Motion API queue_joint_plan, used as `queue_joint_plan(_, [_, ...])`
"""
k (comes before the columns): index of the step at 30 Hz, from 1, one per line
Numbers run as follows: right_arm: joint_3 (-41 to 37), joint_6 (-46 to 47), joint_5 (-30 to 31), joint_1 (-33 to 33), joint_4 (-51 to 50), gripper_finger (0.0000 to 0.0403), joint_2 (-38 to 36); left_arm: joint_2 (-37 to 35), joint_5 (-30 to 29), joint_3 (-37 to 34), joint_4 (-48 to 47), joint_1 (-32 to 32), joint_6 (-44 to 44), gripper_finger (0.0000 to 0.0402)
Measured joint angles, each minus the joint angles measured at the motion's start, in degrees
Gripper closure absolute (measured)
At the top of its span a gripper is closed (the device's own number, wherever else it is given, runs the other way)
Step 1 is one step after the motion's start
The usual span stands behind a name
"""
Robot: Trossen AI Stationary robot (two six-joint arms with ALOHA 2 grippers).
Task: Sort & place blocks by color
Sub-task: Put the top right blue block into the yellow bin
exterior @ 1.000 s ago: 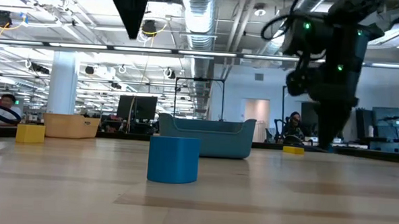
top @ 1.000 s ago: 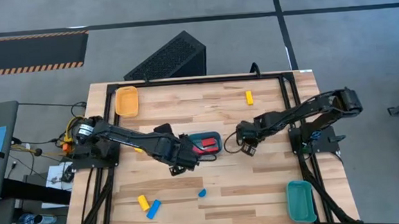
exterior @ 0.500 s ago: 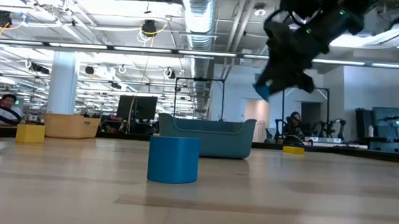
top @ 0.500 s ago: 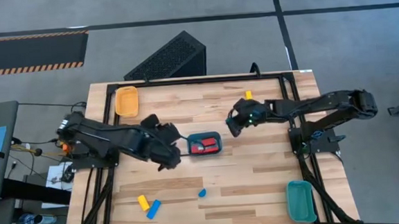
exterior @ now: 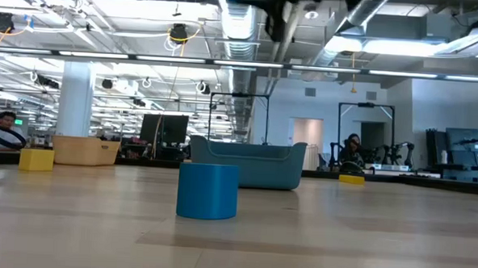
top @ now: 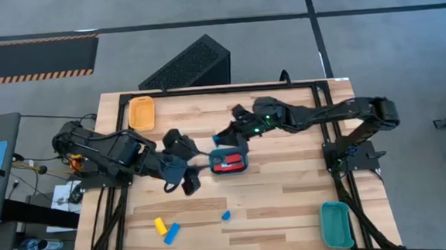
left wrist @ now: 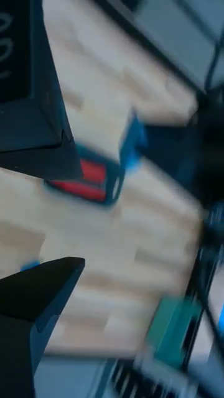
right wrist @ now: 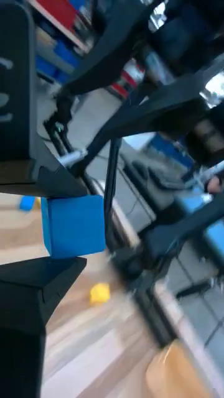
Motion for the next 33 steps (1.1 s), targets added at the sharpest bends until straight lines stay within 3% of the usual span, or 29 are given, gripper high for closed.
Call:
queue_joint_plan(3, [6.3, -0.8, -2.8, -0.1, 0.3, 0.0277, 3.1, 0.4, 3.5, 0.0, 2.1, -1.3, 1.7, 0.0205])
queue_joint_plan(6, [11.2, -1.9, -5.4, -0.6, -0.1, 0.0277, 5.7, 0.3, 0.2, 0.0, 2.4, -2.7, 0.0, 0.0205])
queue_joint_plan(13, [15.0, -2.3, -9.3, -2.1, -4.9, 0.0277, 8.2, -2.7, -9.4, 3.5, -23.3, -5.1, -22.2, 0.0205])
queue_joint_plan(17, [15.0, -2.3, -10.0, -2.6, -6.0, 0.0277, 8.1, -5.5, -17.0, 3.6, -26.6, -8.0, -29.4, 0.0205])
queue_joint_plan(22, [15.0, -0.2, -10.9, -2.6, -4.2, 0.0277, 8.1, -6.9, -30.7, 3.6, -25.5, -11.9, -28.1, 0.0205])
queue_joint_plan(26, [15.0, 9.4, -17.4, -2.1, 9.6, 0.0268, 8.4, -6.7, -38.3, 1.4, -25.7, -13.9, -24.3, 0.0205])
queue_joint_plan(30, [15.0, 13.0, -17.3, -0.7, 15.8, 0.026, 8.7, -6.6, -41.0, 0.7, -23.7, -14.5, -22.7, 0.0205])
queue_joint_plan(33, [15.0, 13.0, -14.5, 0.4, 15.6, 0.0261, 8.4, -6.2, -41.0, 0.7, -15.7, -14.5, -14.4, 0.0205])
